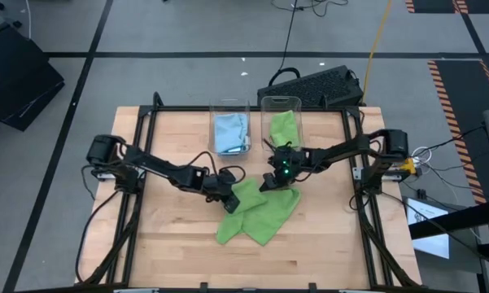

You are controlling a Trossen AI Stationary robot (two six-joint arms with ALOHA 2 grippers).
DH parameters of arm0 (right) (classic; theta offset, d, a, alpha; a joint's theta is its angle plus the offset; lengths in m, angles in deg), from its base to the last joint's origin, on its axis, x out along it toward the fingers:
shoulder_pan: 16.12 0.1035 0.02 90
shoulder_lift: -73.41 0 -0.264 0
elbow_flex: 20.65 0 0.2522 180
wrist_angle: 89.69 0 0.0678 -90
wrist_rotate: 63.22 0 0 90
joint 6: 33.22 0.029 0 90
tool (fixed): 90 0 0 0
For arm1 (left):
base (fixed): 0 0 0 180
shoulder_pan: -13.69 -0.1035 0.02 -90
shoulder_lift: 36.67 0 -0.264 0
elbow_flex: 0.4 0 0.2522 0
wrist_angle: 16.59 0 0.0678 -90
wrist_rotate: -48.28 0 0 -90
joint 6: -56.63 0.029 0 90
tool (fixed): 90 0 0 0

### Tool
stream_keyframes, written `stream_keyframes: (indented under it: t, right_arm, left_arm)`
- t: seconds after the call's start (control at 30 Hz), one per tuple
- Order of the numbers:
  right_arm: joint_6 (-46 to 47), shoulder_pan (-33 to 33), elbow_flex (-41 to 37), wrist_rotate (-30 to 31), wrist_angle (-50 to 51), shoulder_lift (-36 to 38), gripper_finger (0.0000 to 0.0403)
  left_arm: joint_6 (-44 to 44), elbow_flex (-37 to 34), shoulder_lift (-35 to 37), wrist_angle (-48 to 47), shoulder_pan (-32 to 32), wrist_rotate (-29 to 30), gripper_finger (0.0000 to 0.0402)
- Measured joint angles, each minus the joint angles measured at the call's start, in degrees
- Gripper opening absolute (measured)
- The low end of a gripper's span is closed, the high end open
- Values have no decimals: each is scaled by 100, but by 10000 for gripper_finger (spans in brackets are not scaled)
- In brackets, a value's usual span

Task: Fold microfiber towels
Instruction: Stack the folded green microfiber towel on top of the other green microfiber towel in the right transparent bin

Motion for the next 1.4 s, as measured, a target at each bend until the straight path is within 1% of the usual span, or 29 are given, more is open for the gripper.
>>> stream_keyframes:
  t: [0.2, 0.4, 0.63, 0.8, 0.9, 1.0, 1.13, 1.4]
  right_arm:
    - [30, 28, 428, -205, -23, -447, 314]
    - [371, 17, 444, -234, -170, -480, 313]
    - [587, 17, 439, -305, -664, -490, 312]
    - [648, 14, 439, -324, -789, -490, 287]
    - [770, 15, 439, -460, -830, -490, 270]
    - [949, 32, 439, -482, -838, -488, 264]
    - [1100, 17, 439, -514, -873, -488, 284]
    - [1107, -128, 439, -1061, -968, -484, 349]
  left_arm:
    - [106, 4, -349, 207, -22, -7, 26]
    - [196, 9, -596, 563, -22, -35, 26]
    - [412, 12, -609, 630, -26, 21, 26]
    - [408, 10, -611, 626, -26, 24, 26]
    - [430, 9, -614, 644, -26, 26, 26]
    - [502, 5, -617, 685, -26, 35, 26]
    - [515, 5, -618, 685, -26, 39, 26]
    - [533, 5, -618, 685, -26, 42, 26]
